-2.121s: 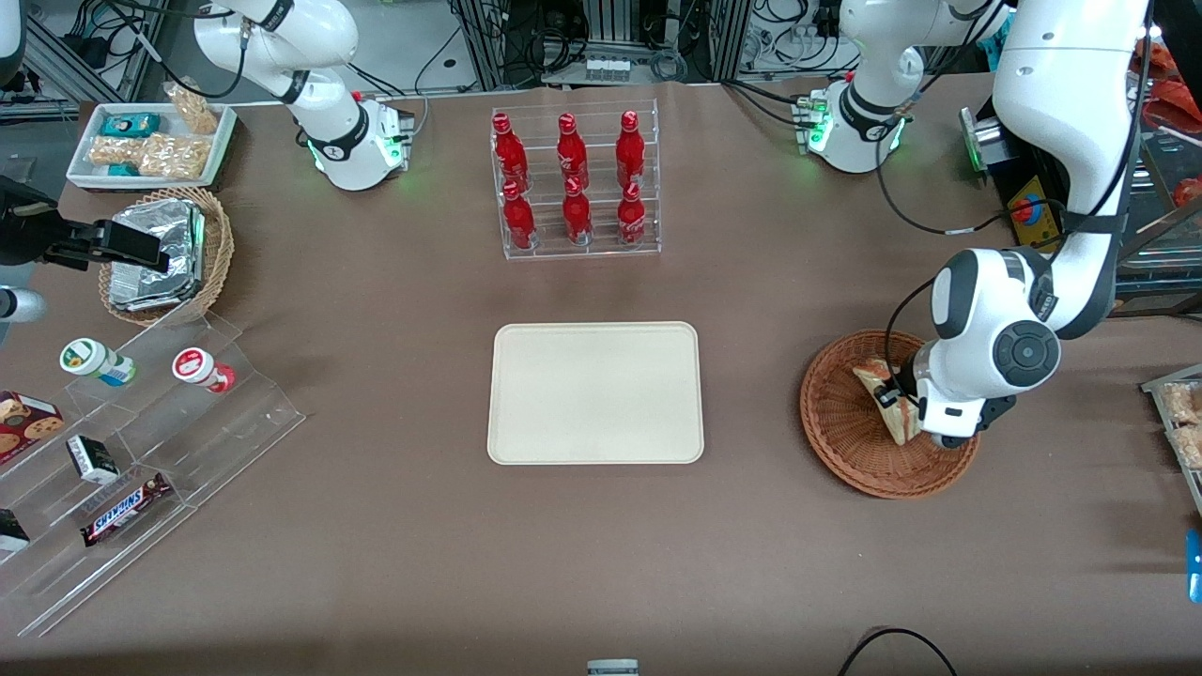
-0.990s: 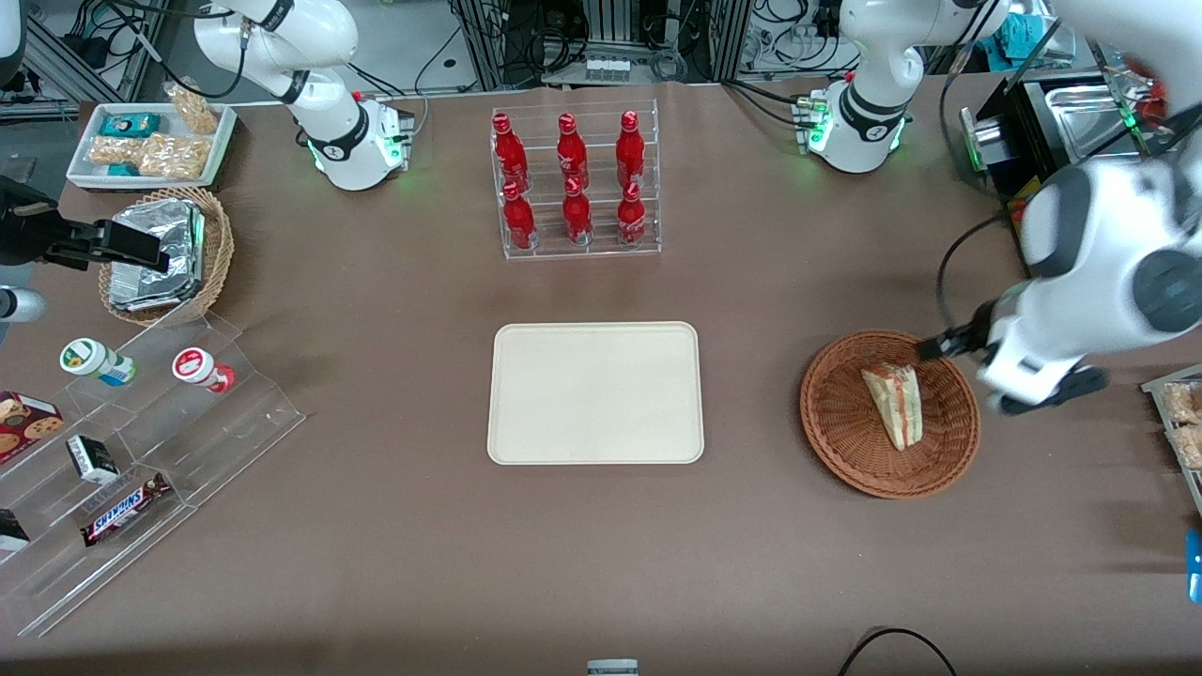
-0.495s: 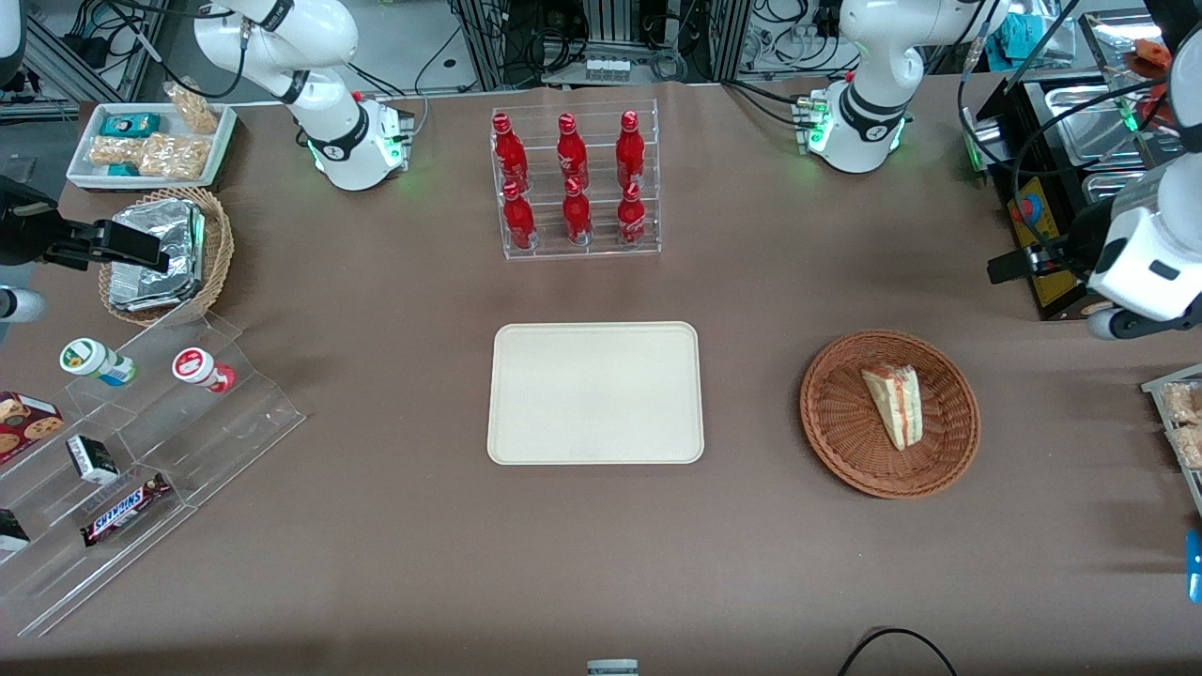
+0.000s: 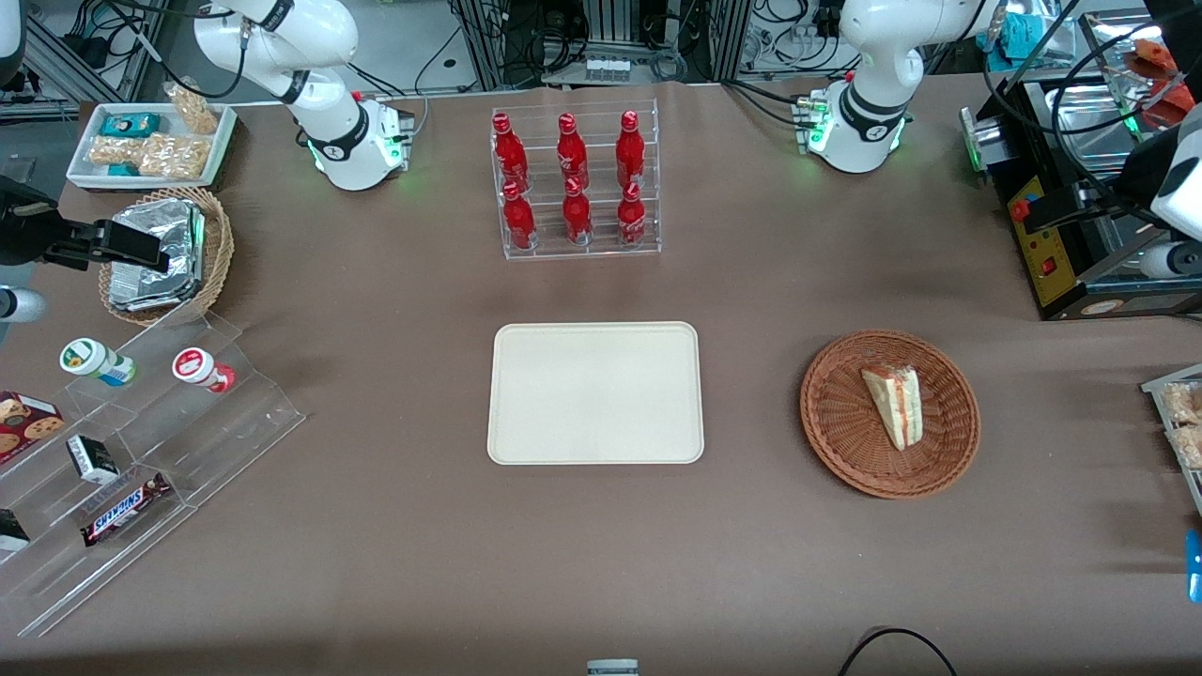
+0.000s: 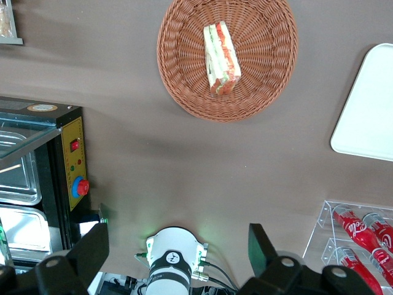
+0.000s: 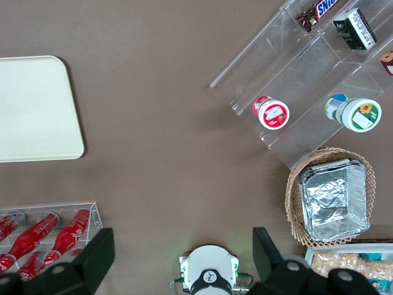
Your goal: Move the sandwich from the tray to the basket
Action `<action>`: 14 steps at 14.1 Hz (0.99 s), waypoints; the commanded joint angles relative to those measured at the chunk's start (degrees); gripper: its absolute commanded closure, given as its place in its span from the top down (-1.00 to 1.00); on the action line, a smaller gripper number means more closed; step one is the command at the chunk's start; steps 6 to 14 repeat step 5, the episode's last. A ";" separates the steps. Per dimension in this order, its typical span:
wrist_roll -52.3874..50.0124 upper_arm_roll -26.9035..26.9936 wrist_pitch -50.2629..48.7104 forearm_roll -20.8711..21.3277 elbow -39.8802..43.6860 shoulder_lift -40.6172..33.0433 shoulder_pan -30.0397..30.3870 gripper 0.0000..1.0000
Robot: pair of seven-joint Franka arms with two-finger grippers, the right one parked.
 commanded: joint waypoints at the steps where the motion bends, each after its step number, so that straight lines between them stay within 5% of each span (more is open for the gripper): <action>1: -1.61 -1.35 -0.05 -0.16 -1.12 -1.45 0.41 1.00; 14: -1.71 -2.40 -0.40 -0.25 0.11 -0.75 0.06 1.00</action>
